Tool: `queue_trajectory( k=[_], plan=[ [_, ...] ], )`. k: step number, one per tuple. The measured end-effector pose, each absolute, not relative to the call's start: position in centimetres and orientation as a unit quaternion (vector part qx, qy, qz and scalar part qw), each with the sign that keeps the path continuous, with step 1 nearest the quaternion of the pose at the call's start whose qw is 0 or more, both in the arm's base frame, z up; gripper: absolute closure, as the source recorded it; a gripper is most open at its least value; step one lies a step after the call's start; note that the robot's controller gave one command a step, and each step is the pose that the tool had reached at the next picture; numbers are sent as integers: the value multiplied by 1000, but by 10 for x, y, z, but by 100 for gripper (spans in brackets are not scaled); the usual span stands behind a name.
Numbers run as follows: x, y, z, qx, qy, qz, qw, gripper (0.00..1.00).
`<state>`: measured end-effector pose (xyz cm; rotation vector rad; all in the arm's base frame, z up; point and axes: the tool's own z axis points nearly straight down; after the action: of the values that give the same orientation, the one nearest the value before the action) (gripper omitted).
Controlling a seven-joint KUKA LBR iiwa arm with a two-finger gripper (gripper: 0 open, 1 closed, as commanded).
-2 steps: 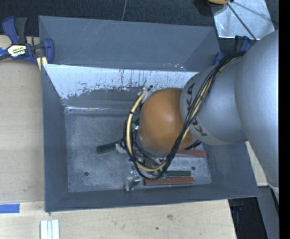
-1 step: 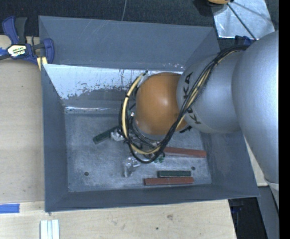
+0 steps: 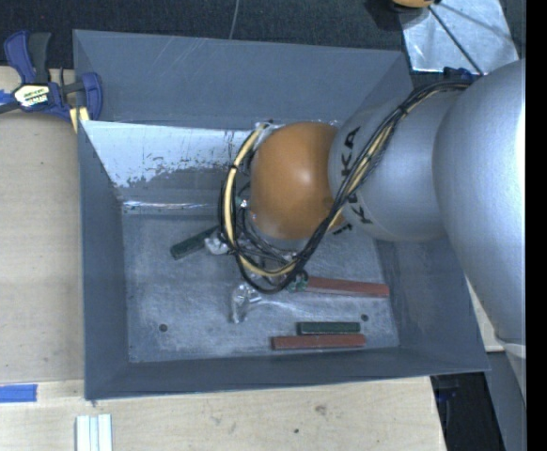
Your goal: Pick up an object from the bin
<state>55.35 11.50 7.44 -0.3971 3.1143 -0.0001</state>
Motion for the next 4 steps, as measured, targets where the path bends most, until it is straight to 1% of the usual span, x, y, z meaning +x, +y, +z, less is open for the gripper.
queue_trajectory(
  k=[1,2,3,4],
  plan=[
    [549,44,84,-164,986,0,1,100],
    [549,44,84,-163,987,0,0,0],
    [549,44,84,-163,987,0,0,0],
    [552,26,79,-206,979,1,1,0]
  ],
)
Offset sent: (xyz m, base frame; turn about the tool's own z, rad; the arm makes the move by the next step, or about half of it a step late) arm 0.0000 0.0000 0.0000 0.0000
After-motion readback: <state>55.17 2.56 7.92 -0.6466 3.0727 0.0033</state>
